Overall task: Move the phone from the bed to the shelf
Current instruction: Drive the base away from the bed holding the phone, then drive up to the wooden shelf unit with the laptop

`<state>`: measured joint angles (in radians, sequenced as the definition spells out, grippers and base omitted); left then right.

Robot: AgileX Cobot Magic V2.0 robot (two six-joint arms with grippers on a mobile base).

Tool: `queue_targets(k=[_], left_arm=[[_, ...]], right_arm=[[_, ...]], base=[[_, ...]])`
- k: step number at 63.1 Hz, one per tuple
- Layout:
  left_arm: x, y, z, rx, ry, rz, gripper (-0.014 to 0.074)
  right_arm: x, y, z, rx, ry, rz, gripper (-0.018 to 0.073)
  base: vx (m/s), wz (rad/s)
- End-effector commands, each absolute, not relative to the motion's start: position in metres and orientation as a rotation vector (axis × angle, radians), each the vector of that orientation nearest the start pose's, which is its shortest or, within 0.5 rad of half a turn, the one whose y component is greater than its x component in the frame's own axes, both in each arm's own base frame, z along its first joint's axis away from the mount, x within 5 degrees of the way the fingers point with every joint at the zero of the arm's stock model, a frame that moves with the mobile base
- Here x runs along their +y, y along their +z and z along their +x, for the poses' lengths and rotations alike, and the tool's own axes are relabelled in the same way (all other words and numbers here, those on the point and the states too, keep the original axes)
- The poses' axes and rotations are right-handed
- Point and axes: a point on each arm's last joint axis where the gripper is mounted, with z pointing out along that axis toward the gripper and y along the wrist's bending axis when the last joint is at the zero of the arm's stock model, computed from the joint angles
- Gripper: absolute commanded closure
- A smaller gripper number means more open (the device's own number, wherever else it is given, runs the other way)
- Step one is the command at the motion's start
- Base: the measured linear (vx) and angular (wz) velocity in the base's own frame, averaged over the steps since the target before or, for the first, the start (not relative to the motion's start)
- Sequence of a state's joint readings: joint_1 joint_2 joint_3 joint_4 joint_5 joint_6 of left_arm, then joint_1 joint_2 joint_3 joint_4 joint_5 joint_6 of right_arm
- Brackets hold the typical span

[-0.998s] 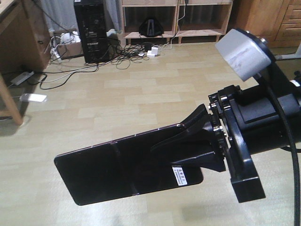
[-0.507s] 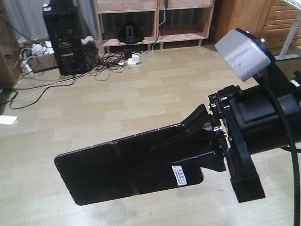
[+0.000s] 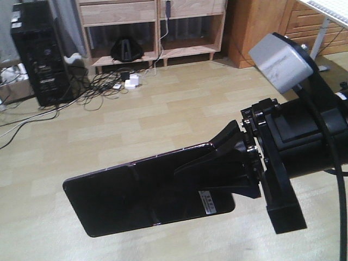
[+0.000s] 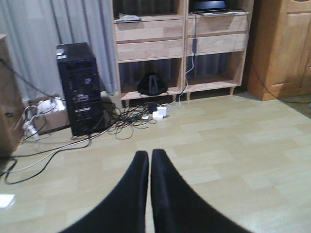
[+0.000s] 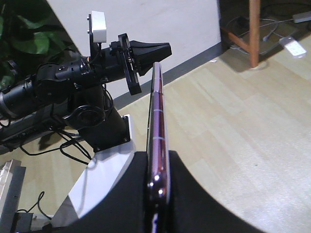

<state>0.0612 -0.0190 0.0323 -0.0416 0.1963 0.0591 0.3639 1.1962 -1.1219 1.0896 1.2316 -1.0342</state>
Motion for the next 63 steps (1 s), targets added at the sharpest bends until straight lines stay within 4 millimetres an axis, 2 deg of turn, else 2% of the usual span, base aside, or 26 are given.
queue_targets(k=[1, 63], left_arm=[[0.0029, 0.1898, 0.0558, 1.622, 0.049, -0.038, 0.0595], [0.0029, 0.1898, 0.0558, 1.622, 0.049, -0.038, 0.0595]], right_arm=[[0.1474, 0.4051, 0.1602, 1.747, 1.251, -1.261, 0.0561], [0.1474, 0.4051, 0.1602, 1.747, 1.251, -1.261, 0.0561]], base=[[0.37, -0.18], [0.35, -0.24]])
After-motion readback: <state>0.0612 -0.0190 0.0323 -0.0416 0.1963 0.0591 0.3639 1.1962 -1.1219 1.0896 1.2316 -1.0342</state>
